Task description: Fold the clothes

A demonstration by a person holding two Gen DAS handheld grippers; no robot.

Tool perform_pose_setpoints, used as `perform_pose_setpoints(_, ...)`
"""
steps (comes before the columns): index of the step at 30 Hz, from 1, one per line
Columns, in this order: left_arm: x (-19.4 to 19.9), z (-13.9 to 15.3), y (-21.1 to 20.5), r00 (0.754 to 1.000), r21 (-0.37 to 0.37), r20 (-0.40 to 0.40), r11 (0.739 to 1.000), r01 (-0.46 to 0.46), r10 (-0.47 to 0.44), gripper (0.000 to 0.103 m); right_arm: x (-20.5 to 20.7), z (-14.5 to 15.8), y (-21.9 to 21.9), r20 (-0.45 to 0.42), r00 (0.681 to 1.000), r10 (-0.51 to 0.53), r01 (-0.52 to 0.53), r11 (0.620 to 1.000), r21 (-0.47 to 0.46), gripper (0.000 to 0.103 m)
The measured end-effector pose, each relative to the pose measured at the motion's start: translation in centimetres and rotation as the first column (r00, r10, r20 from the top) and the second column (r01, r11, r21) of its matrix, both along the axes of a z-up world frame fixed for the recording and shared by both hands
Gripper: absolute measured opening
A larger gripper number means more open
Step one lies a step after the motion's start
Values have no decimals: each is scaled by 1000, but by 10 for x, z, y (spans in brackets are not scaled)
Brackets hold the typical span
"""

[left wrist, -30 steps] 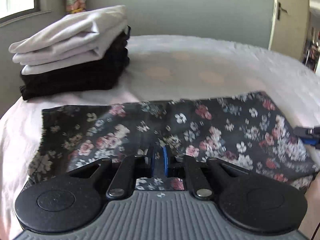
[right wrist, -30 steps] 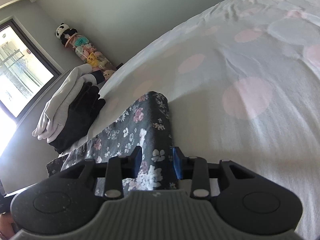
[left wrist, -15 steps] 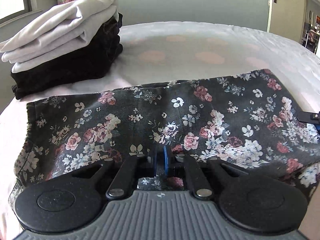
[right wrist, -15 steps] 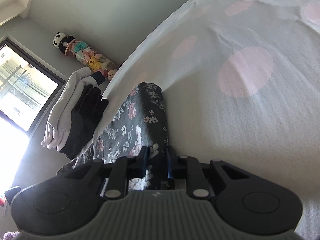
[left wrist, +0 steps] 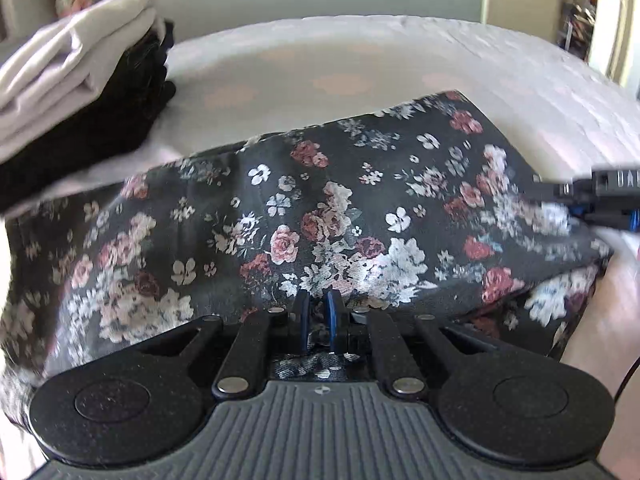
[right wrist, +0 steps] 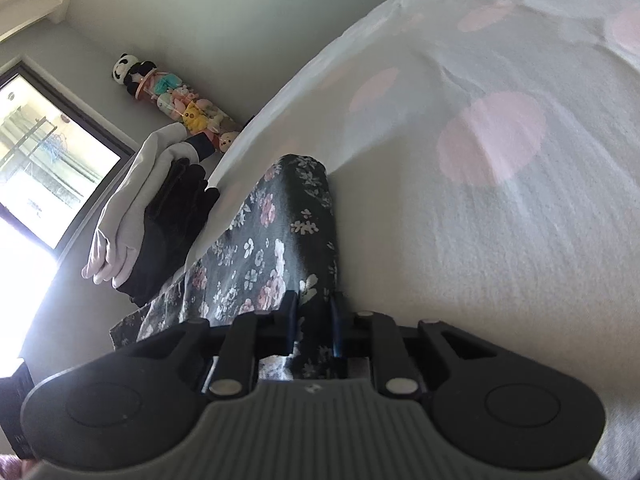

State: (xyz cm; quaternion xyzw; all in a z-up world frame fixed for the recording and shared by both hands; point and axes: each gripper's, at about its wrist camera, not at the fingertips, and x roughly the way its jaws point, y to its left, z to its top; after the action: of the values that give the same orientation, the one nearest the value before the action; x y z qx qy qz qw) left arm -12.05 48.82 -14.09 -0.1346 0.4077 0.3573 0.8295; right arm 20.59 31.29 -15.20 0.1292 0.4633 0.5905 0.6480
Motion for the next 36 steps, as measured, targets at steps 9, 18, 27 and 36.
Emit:
perform_pose_setpoints(9,-29,21,17,992,-53,125,998,-25,32,10,-8,20,-1,-31,997,-73,71,996,-58,10)
perform_pose_setpoints(18,-102,61,61,922,-55,269,960,-274,279,17,-35,102,18,-19,998,-64,61,989,-134,9)
perform_pose_setpoints(27,-211,66,94,738,-262,358,820,-509,572,17,-104,190,66,46,998,35,-29,992,-126,9)
perform_pose_setpoints(36,-280,52,102,495,-477,480,689,-547,725,17,-202,221,132,92,987,131,-122,988,-98,9)
